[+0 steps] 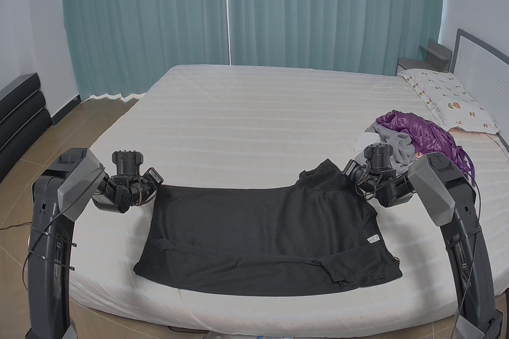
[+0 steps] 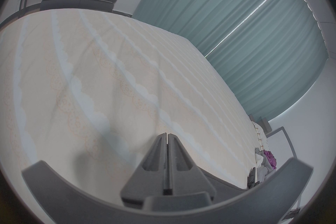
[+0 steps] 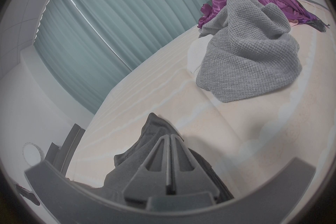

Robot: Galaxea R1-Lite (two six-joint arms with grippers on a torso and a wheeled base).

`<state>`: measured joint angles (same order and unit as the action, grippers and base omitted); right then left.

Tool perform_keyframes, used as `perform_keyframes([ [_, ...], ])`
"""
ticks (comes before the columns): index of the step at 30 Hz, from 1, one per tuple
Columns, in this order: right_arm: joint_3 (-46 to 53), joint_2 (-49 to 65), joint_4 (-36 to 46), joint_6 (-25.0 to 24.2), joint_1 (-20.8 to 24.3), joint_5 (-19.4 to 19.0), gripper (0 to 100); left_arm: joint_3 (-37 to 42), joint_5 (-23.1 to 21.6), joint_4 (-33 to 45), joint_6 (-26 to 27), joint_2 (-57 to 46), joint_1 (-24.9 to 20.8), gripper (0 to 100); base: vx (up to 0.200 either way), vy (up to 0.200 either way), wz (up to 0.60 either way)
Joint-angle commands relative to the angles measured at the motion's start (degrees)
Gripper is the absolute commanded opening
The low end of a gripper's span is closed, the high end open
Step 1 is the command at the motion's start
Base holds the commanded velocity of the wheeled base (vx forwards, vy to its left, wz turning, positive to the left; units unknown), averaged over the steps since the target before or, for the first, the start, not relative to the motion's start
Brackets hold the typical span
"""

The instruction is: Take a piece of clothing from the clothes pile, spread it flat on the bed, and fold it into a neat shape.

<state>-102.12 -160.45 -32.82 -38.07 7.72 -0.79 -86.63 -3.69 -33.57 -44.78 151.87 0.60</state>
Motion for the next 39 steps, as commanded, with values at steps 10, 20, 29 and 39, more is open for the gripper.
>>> perform_keyframes([
  [10, 6.7, 5.5, -0.7, -1.7, -0.3, -0.2, 0, 0.1, 0.0, -0.1, 0.0, -0.6, 0.0, 0, 0.000, 0.000, 0.00],
  [20, 2.6, 2.3, 0.0, -1.6, 0.2, -0.8, 100, 0.1, 0.0, -0.1, 0.0, -0.5, 0.0, 0, 0.000, 0.000, 0.00],
  [29, -1.2, -0.3, 1.4, -1.5, 0.2, -0.9, 0, 0.0, 0.0, -0.2, 0.0, -0.3, 0.0, 0, 0.000, 0.000, 0.00],
  [39, -1.2, -0.2, 1.7, -1.6, -0.1, -0.6, 0, 0.0, 0.0, -0.2, 0.0, -0.3, 0.0, 0, 0.000, 0.000, 0.00],
])
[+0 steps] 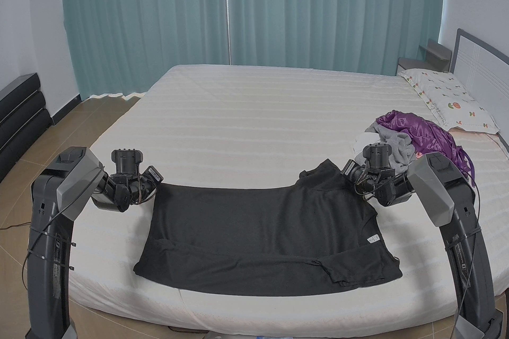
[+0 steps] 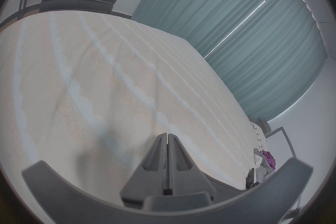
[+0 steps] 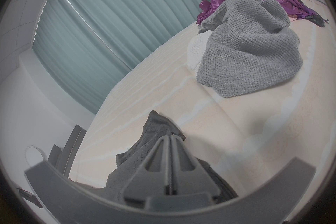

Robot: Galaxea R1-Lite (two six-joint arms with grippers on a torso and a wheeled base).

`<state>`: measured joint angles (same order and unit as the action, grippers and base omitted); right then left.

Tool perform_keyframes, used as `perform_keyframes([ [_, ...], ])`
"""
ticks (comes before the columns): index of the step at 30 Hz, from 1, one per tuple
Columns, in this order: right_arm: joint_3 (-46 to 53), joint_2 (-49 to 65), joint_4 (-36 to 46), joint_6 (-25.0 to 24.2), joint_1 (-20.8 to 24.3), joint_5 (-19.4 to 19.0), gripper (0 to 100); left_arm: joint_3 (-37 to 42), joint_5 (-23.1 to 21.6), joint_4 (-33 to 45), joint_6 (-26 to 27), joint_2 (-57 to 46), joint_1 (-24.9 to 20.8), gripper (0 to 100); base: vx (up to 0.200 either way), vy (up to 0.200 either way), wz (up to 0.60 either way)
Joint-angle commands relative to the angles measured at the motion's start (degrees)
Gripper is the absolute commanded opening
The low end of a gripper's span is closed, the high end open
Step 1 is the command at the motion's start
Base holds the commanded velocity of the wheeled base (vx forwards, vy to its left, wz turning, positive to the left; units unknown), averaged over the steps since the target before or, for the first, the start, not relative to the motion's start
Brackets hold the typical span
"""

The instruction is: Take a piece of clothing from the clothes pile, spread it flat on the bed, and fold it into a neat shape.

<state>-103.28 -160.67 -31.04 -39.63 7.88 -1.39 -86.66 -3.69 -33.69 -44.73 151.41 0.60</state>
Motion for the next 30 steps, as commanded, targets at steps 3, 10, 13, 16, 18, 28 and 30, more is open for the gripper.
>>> perform_keyframes([
  [3, 0.4, 0.4, -0.1, -0.1, -0.3, 0.2, 0, 0.0, 0.0, 0.0, -0.1, 0.0, 0.0, 0, 0.000, 0.000, 0.00],
  [10, 4.1, 3.6, -0.8, -0.3, -0.4, 0.2, 0, 0.0, 0.1, 0.0, -0.1, -0.3, 0.0, 0, 0.000, 0.000, 0.00],
  [13, 6.0, 5.2, -1.0, -0.7, -0.5, 0.1, 0, 0.1, 0.1, 0.0, -0.1, -0.5, 0.0, 0, 0.000, 0.000, 0.00],
  [16, 7.3, 5.6, -1.0, -1.1, -0.5, -0.5, 0, 0.1, 0.1, 0.0, -0.1, -0.7, 0.0, 0, 0.000, 0.000, 0.00],
  [18, 7.0, 5.0, -0.9, -0.9, -0.4, -0.5, 0, 0.1, 0.2, 0.0, -0.1, -0.7, 0.0, 0, 0.000, 0.000, 0.00],
  [28, 2.4, 0.8, -0.3, 0.3, 0.0, -0.5, 100, 0.0, 0.3, 0.0, -0.1, -0.4, 0.1, 0, 0.000, 0.000, 0.00],
  [30, 1.8, 0.5, -0.2, 0.3, 0.1, -0.5, 100, 0.0, 0.3, 0.0, -0.1, -0.3, 0.1, 0, 0.000, 0.000, 0.00],
])
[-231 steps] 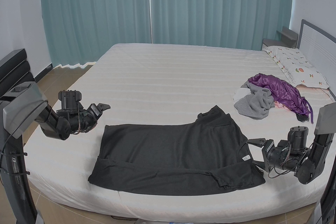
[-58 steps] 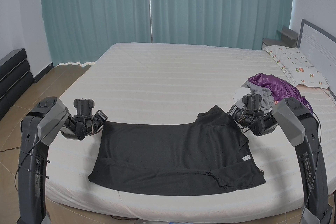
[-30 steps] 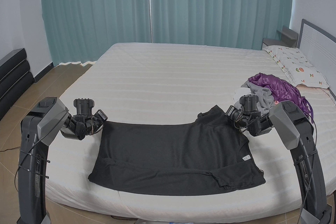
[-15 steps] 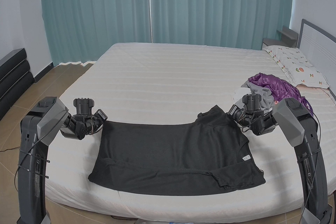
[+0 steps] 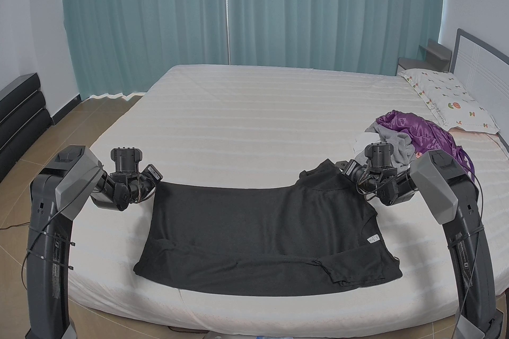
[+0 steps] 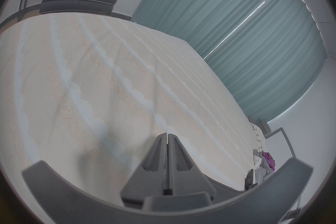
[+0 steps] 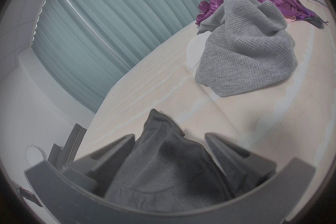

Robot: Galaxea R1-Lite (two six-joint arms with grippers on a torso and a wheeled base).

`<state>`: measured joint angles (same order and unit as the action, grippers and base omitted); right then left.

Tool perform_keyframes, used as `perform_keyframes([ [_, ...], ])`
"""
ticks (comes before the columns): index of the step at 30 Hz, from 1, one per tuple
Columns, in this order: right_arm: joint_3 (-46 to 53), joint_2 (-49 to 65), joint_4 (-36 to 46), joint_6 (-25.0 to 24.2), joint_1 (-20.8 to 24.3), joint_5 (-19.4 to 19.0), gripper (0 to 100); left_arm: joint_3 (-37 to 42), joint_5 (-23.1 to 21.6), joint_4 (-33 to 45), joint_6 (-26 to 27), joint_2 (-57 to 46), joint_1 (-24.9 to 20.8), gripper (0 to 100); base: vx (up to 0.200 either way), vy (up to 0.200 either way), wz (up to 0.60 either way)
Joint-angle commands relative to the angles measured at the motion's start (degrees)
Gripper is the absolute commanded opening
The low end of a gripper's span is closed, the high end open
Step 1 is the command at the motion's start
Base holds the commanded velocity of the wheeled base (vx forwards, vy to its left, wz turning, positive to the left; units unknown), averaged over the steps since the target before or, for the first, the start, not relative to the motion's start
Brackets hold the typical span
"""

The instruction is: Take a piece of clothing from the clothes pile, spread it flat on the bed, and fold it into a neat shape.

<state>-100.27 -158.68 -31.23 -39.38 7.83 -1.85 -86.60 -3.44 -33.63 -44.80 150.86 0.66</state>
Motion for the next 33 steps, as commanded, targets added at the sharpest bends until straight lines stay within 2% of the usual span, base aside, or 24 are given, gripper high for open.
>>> perform_keyframes([
  [1, -1.7, -1.8, 0.1, 0.0, 0.3, 0.0, 100, -0.1, 0.0, 0.0, 0.0, 0.2, 0.0, 0, 0.000, 0.000, 0.00],
  [3, -1.9, -2.2, 0.1, 0.0, 0.4, 0.0, 100, -0.1, 0.0, 0.0, 0.0, 0.2, 0.0, 0, 0.000, 0.000, 0.00],
  [4, -2.0, -2.2, 0.2, 0.0, 0.4, 0.0, 0, -0.1, 0.0, 0.0, 0.0, 0.2, 0.0, 0, 0.000, 0.000, 0.00],
  [21, -2.2, -1.5, -0.1, 0.3, 0.3, 0.6, 0, 0.0, 0.1, 0.0, 0.0, 0.0, 0.0, 0, 0.000, 0.000, 0.00],
  [28, 3.9, 3.3, -1.3, -0.2, 0.1, 0.5, 0, 0.1, 0.2, 0.2, -0.3, -1.4, 0.6, 0, 0.000, 0.000, 0.00],
  [33, 12.0, 8.7, -4.7, -1.9, -1.0, -0.3, 0, 1.3, 0.1, 0.1, -2.1, -3.2, 0.7, 0, 0.000, 0.000, 0.00],
])
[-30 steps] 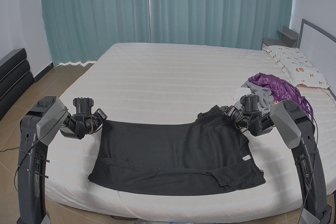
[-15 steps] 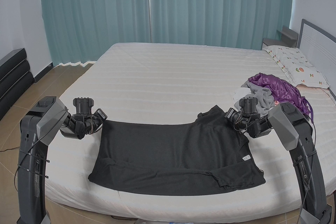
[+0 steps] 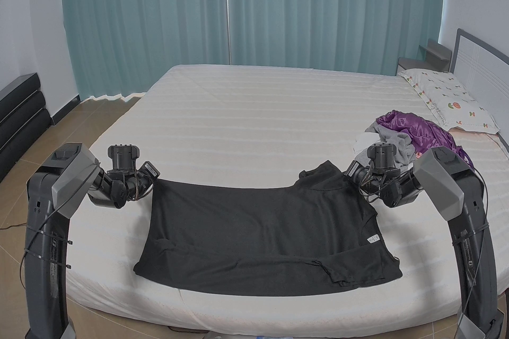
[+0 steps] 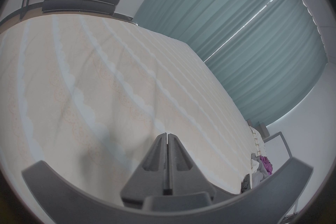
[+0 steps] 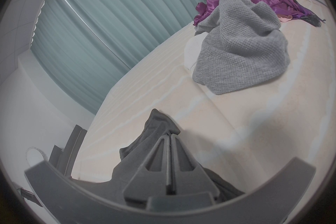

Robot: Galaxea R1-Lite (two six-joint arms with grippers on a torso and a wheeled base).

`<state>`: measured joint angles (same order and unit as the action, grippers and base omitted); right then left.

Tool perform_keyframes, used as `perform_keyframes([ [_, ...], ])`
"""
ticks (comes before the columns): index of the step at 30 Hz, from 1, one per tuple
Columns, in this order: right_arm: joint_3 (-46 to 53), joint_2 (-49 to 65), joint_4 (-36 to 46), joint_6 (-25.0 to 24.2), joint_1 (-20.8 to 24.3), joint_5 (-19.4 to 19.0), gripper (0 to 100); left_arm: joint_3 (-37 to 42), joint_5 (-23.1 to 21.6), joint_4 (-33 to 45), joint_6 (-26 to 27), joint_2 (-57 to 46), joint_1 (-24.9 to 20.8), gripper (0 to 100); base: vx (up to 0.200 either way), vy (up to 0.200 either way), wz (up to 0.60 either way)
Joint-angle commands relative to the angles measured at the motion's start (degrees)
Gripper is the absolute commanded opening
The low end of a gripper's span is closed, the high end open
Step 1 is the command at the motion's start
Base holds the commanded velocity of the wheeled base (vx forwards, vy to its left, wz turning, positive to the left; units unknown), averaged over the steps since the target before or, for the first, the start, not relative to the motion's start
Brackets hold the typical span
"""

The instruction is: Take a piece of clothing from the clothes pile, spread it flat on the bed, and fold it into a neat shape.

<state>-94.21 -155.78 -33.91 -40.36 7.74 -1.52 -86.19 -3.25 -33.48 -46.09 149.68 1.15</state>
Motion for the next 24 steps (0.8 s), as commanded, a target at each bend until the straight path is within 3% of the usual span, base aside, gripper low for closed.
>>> perform_keyframes([
  [1, 7.2, 6.5, -2.6, -0.9, -1.1, -0.9, 0, 0.8, -0.1, -0.1, -0.8, -2.2, 0.3, 0, 0.000, 0.000, 0.00],
  [14, 20.0, 14.2, -8.1, -3.3, -4.0, -7.4, 0, 2.8, -0.1, -0.4, -0.8, -4.4, 0.4, 0, 0.000, 0.000, 0.00],
  [24, 25.0, 17.7, -11.7, -4.3, -5.6, -8.7, 0, 5.2, -0.4, -0.7, -0.8, -7.0, 0.5, 0, 0.000, 0.000, 0.00],
])
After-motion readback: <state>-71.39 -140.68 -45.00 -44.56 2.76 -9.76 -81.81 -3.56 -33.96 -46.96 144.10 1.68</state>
